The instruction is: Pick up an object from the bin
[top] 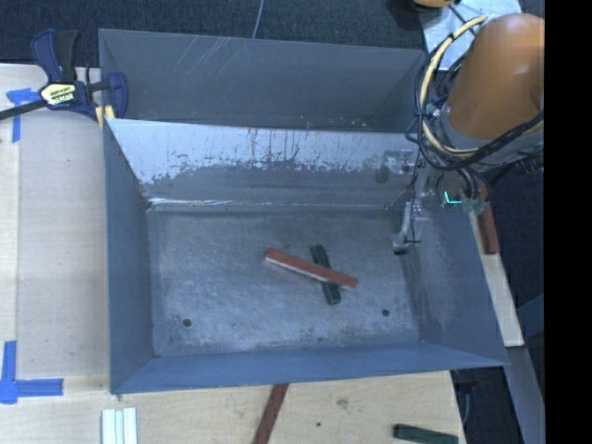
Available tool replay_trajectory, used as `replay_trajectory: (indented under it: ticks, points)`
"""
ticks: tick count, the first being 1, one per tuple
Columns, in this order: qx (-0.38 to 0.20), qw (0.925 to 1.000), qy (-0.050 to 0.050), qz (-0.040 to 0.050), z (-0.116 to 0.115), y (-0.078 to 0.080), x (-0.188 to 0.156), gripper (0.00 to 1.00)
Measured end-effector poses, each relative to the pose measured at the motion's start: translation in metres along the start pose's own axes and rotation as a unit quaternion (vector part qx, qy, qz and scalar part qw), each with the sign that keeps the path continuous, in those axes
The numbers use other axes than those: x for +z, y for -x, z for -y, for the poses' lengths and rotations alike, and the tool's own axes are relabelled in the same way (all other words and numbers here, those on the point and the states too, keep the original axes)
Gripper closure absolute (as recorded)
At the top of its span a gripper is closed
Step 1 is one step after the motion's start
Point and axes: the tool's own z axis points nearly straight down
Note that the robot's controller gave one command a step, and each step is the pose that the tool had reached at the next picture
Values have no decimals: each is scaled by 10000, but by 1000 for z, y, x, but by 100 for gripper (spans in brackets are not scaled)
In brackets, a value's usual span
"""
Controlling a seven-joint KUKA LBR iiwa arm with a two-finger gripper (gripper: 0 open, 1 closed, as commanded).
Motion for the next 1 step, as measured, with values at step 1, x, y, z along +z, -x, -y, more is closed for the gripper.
replay_trajectory:
  ticks: [1]
  points:
    - [-8, 10000, -5, 43, 0, 2, -5, 0]
